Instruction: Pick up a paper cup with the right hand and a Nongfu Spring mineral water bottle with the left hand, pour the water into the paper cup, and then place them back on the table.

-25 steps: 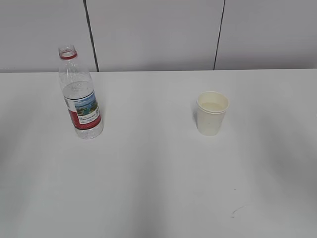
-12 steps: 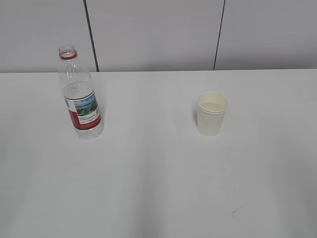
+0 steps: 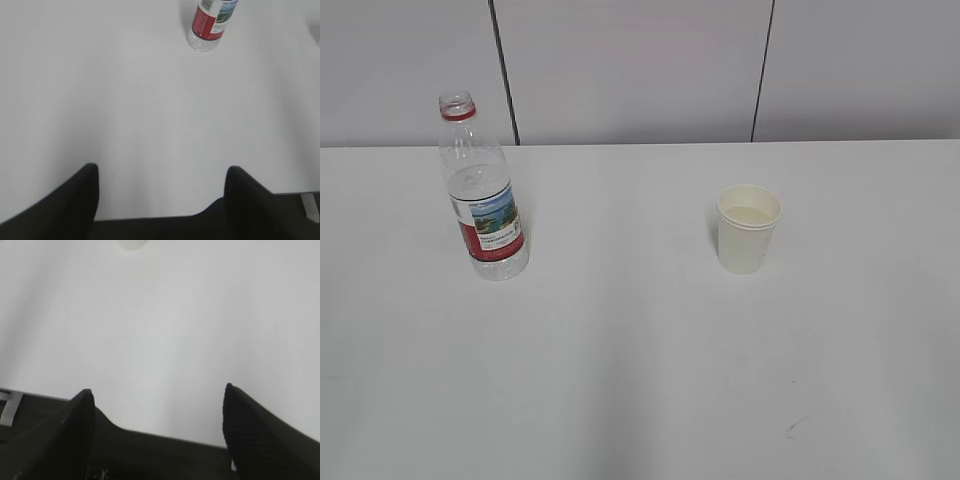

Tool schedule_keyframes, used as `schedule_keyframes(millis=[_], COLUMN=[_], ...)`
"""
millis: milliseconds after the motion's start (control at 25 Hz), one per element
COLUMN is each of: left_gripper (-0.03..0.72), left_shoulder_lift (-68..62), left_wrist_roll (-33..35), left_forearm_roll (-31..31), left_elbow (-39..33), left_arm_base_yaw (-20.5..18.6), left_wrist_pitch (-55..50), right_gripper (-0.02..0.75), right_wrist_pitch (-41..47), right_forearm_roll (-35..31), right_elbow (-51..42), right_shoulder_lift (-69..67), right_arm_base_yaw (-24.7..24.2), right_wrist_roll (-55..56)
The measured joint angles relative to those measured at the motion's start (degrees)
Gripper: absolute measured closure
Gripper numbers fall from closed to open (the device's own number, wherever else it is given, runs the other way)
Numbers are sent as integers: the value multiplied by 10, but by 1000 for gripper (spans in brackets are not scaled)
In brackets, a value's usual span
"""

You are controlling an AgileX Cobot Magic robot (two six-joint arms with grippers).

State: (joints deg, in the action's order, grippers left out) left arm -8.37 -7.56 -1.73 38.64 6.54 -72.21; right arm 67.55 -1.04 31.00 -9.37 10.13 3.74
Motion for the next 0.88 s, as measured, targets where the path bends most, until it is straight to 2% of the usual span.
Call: schedule_keyframes(millis=[200,440,880], left_gripper=[240,241,242], left_shoulder_lift=[86,92,92], left_wrist_roll=[1,23,55], left_forearm_roll=[21,23,17], left_elbow=[-17,-27,-67], left_arm_base_yaw=[0,0,0], left_wrist_pitch=[-5,-9,88], right_gripper=[155,155,155], right_wrist_pitch=[-15,-57,-65], right_forearm_roll=[4,21,35], right_elbow=[-34,-57,-68], right_shoulder_lift=[69,103,103], right_arm_base_yaw=[0,0,0], right_wrist_roll=[-13,-43,-47])
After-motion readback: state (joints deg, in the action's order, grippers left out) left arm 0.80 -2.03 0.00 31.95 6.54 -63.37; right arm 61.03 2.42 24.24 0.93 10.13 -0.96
